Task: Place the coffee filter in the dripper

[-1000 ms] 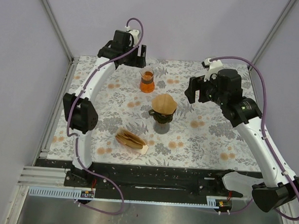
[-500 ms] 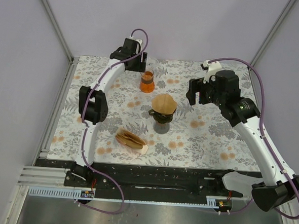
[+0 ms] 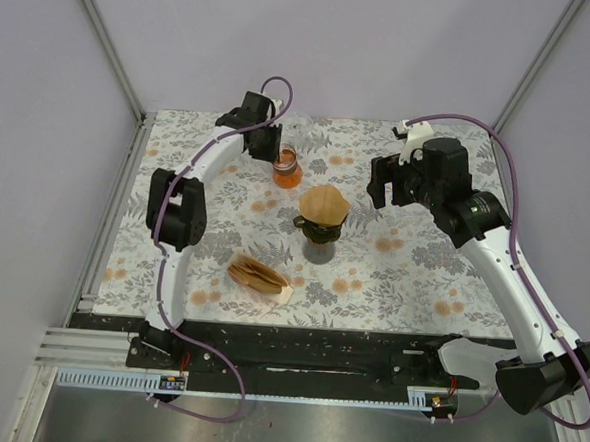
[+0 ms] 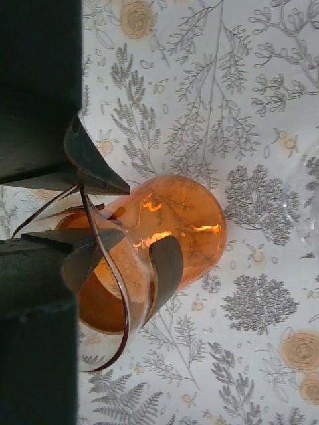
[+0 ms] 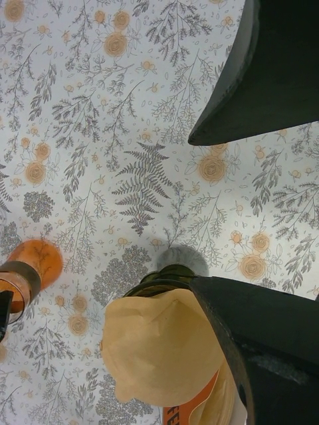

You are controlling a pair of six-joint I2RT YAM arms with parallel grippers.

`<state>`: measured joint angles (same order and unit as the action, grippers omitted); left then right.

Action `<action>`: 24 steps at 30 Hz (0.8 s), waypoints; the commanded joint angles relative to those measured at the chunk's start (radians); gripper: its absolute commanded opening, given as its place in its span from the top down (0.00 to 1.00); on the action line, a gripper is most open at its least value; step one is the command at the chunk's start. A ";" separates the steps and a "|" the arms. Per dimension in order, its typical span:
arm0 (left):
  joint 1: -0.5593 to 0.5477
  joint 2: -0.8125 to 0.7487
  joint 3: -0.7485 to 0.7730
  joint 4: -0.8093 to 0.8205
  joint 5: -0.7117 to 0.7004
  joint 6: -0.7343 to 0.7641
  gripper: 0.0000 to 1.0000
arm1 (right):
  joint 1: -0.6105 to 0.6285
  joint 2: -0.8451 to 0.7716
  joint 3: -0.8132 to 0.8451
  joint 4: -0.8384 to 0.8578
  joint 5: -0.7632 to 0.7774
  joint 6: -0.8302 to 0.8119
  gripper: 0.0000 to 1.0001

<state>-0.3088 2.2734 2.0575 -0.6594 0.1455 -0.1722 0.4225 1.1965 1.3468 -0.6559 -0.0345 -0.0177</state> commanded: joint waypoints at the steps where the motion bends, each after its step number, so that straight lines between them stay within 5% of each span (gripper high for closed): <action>1: 0.022 -0.153 -0.094 0.000 0.052 0.051 1.00 | -0.004 -0.023 0.005 0.015 0.007 -0.022 0.12; 18: 0.186 -0.468 -0.554 -0.054 0.150 0.206 0.94 | -0.004 -0.028 -0.005 0.024 -0.002 0.004 0.12; 22: 0.186 -0.468 -0.568 -0.054 0.164 0.204 0.82 | -0.004 -0.040 -0.011 0.019 -0.004 0.010 0.12; 24: 0.189 -0.471 -0.566 -0.057 0.183 0.201 0.69 | -0.004 -0.049 -0.014 0.013 -0.008 0.012 0.12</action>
<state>-0.1211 1.8538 1.4914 -0.7364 0.2707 0.0174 0.4225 1.1885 1.3365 -0.6563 -0.0380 -0.0196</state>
